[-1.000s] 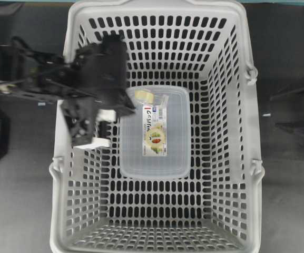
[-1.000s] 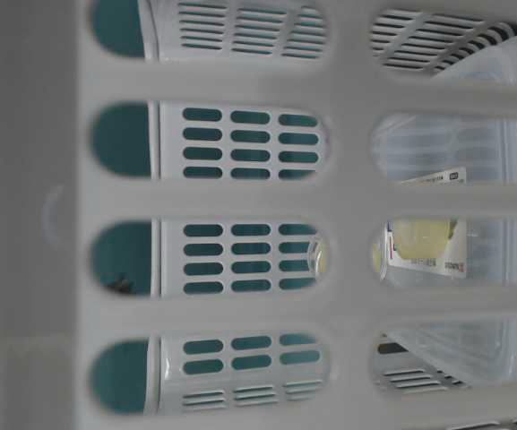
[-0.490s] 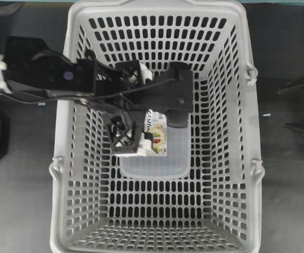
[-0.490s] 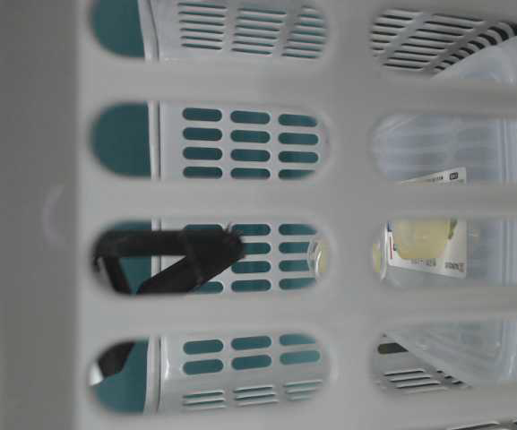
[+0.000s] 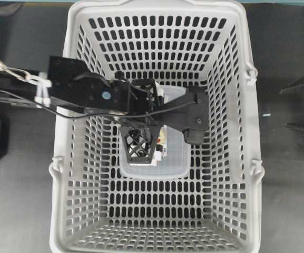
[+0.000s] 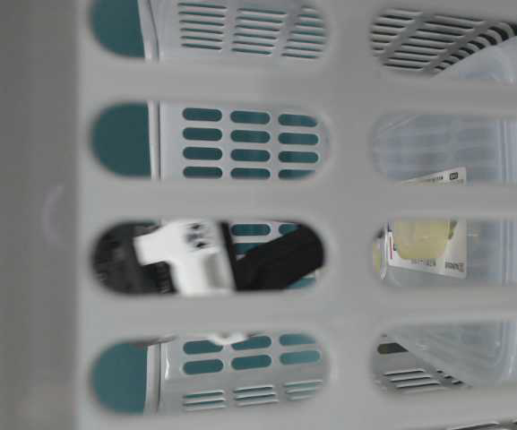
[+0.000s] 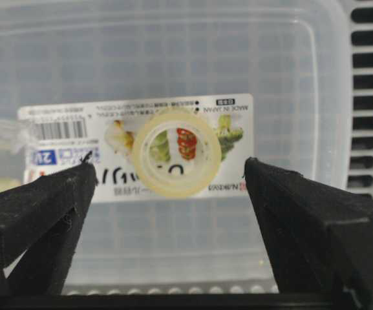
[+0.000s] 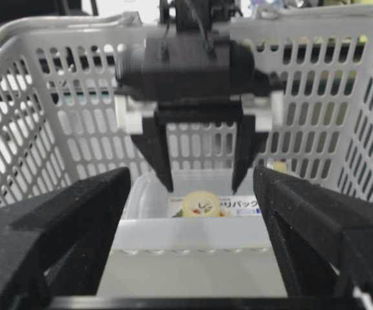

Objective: Pick up the cellophane tape from the shopping basket with the left arm.
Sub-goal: 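Move the left gripper down into the basket over the tape roll, then lower the open left gripper around the clear tape roll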

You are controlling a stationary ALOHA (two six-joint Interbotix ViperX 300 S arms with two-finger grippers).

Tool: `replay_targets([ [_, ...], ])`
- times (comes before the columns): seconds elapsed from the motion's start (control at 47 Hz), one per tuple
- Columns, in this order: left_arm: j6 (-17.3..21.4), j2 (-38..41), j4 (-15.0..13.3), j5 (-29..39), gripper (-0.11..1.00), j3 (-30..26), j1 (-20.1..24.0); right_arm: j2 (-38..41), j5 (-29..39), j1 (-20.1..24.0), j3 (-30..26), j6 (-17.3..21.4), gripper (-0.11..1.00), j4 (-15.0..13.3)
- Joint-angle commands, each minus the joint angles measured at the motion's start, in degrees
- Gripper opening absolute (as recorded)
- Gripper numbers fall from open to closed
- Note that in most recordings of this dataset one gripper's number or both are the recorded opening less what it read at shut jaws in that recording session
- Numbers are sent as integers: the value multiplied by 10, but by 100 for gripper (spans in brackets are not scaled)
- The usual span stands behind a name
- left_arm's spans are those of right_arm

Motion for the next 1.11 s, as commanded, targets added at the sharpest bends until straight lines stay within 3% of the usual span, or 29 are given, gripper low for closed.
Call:
replay_targets([
  [0.0, 1, 4, 2, -9, 90, -7, 0, 2, -3, 2, -5, 2, 75, 2],
  [0.213, 1, 16, 2, -48, 90, 6, -1, -2, -2, 4, -4, 2, 74, 2],
  [0.745, 2, 15, 2, -55, 88, 34, 0, -11, 15, 3, -3, 2, 74, 2],
  [0.851, 2, 14, 2, -50, 78, 34, 0, -11, 15, 4, -1, 2, 74, 2],
  [0.979, 2, -1, 2, -35, 49, 22, -1, -11, 15, 4, 0, 8, 74, 3],
  [1.086, 2, -20, 2, -12, 50, -4, -2, -11, 15, 4, 1, 21, 74, 3],
])
